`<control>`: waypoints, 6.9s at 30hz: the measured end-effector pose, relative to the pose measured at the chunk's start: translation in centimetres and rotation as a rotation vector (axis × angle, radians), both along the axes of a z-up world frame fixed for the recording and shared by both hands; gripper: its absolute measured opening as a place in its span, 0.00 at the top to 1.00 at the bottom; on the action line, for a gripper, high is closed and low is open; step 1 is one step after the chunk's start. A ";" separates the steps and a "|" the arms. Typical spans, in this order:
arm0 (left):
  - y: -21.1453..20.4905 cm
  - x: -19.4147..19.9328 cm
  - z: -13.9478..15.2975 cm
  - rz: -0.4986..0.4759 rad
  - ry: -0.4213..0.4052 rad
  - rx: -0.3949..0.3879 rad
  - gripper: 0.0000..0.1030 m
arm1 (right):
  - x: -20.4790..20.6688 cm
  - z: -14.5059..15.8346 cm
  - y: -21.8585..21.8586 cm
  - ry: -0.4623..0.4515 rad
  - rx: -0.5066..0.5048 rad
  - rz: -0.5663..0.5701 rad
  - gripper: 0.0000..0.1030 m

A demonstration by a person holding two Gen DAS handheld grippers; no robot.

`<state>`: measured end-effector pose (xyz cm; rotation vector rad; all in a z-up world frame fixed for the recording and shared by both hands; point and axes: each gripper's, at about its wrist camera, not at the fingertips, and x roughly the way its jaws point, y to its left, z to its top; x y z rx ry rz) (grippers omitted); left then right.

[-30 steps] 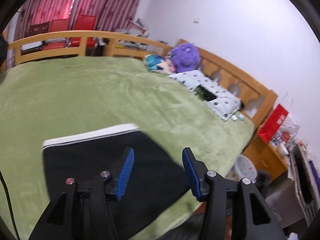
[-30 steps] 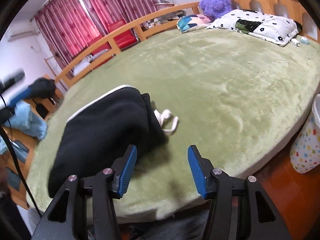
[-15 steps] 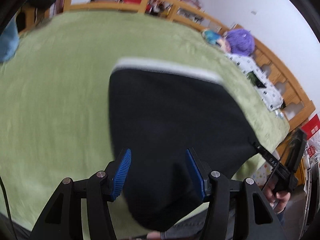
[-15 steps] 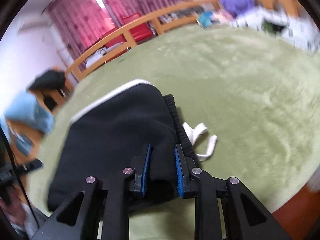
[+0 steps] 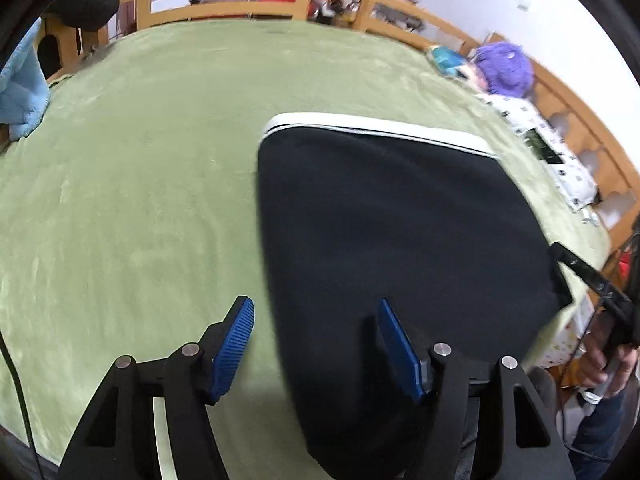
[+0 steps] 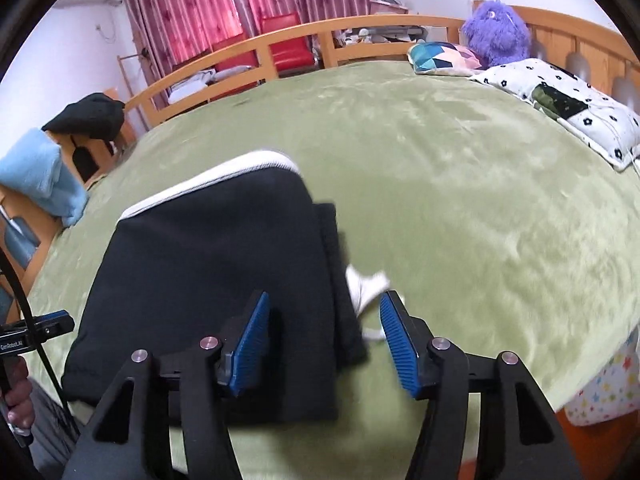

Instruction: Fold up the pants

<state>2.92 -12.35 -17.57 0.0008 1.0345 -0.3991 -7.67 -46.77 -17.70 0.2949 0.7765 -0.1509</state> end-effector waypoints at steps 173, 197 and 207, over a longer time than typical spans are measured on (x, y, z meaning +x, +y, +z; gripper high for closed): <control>12.1 -8.4 16.9 0.226 -0.320 0.039 0.07 | -0.9 15.0 23.0 -0.129 -0.178 0.164 0.01; 12.3 -8.2 16.9 0.226 -0.314 0.041 0.07 | -0.9 15.4 23.1 -0.135 -0.177 0.134 0.01; 12.4 -8.2 16.8 0.221 -0.313 0.039 0.07 | -1.0 15.4 23.4 -0.135 -0.178 0.133 0.01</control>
